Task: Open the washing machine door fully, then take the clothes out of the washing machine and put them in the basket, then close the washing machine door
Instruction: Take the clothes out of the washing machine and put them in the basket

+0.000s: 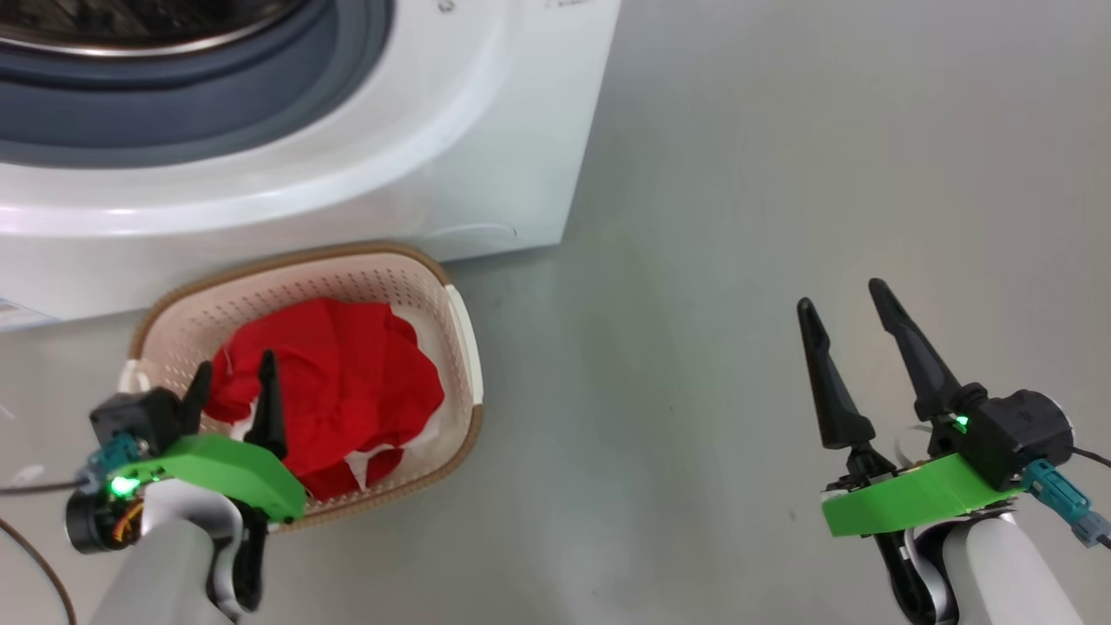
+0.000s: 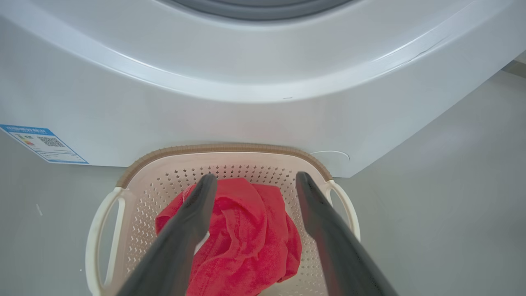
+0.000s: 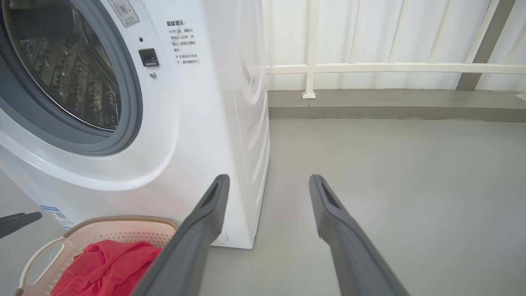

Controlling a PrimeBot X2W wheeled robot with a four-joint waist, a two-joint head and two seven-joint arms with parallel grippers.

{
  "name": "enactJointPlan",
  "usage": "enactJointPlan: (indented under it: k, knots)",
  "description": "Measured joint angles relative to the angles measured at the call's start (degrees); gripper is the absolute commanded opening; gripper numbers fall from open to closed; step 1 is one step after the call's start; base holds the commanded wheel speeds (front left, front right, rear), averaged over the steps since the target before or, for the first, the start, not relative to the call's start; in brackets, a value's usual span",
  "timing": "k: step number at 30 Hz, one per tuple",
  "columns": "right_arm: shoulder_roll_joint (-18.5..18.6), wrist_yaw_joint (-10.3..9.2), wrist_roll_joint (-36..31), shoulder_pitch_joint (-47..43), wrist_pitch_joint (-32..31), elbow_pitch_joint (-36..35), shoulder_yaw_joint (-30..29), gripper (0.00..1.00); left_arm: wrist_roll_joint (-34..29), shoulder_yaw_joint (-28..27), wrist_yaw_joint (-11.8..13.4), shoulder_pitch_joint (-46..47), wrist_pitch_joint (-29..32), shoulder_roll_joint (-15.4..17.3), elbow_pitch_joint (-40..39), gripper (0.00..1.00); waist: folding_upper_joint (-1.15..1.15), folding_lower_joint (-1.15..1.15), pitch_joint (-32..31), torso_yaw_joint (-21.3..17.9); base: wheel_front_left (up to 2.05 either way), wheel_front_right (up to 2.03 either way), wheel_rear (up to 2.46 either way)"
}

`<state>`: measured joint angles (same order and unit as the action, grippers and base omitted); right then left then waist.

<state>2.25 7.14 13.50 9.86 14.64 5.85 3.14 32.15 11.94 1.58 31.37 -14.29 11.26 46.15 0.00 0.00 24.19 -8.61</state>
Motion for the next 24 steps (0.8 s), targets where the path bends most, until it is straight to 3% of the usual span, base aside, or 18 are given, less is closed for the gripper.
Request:
enactJointPlan:
  k: [7,24]
  knots:
    - [0.13,0.0,-0.99,-0.52,0.0,0.68,-0.82,1.0,-3.0,-1.36,1.47,-6.71,0.0,-1.08,-11.68,1.0,0.0,0.0,-3.72,1.32,0.0,0.0,0.0]
    - [0.09,0.0,-4.37,-5.82,0.0,0.56,-3.3,1.0,-10.65,-5.88,1.3,-21.26,-0.01,-2.9,-33.64,1.0,0.0,0.0,-14.17,3.16,0.0,0.0,0.0]
